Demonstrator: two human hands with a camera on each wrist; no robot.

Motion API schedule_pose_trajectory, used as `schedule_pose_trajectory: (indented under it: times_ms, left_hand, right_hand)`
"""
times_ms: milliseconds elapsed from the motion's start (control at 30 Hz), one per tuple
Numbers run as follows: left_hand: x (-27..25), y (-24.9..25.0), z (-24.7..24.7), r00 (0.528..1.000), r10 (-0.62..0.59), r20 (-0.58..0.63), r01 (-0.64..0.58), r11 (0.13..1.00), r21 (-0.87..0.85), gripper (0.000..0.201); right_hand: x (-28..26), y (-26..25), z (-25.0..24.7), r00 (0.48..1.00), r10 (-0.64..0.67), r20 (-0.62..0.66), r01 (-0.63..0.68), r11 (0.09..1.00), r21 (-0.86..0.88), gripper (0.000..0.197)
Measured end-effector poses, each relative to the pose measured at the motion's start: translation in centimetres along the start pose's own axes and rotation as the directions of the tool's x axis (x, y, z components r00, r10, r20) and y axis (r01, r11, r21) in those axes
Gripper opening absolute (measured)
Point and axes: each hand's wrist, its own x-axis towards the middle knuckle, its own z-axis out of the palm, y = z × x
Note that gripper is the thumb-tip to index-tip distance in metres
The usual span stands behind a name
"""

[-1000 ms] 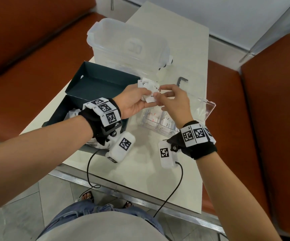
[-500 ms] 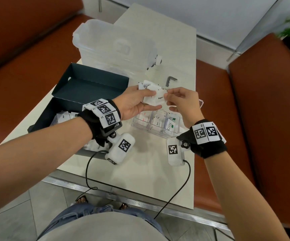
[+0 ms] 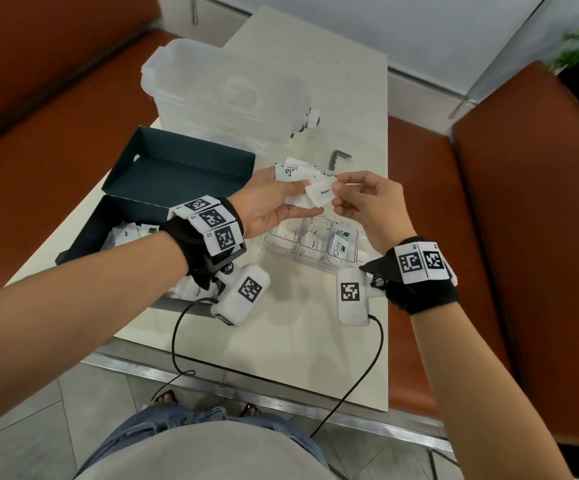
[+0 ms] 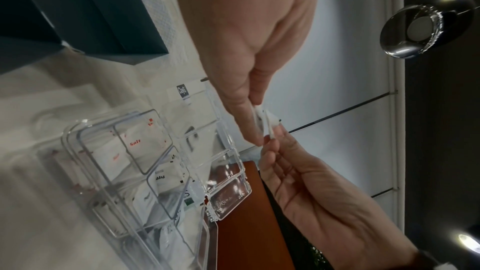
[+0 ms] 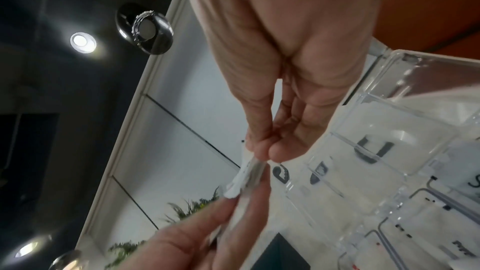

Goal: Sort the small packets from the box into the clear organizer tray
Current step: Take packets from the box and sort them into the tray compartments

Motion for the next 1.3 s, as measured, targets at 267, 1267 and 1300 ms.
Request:
schedule_pose_trajectory:
  times_ms: [267, 1267, 1300]
  left_hand:
    - [-0.5, 0.5, -0.5, 0.995, -0.021, 0.095, 0.017, 0.999, 0.037, 0.02]
    - [-0.5, 0.9, -2.0, 0.999, -0.02, -0.05, 0.026, 0.993, 0.118, 0.024]
    - [-0.5, 0.9, -2.0, 0.998, -0.021, -0.051, 0.027, 0.993, 0.115, 0.023]
  right_hand:
    - [0.2, 0.0, 0.6, 1.0, 0.029, 0.004, -0.028, 0.989, -0.146, 0.012]
    - [4.2, 2.8, 1.5, 0.957, 0.24, 0.163, 0.094, 0.275, -0.957, 0.017]
    - [4.2, 3.0, 1.6, 0.957, 0.244, 0.155, 0.093, 0.249, -0.964, 0.019]
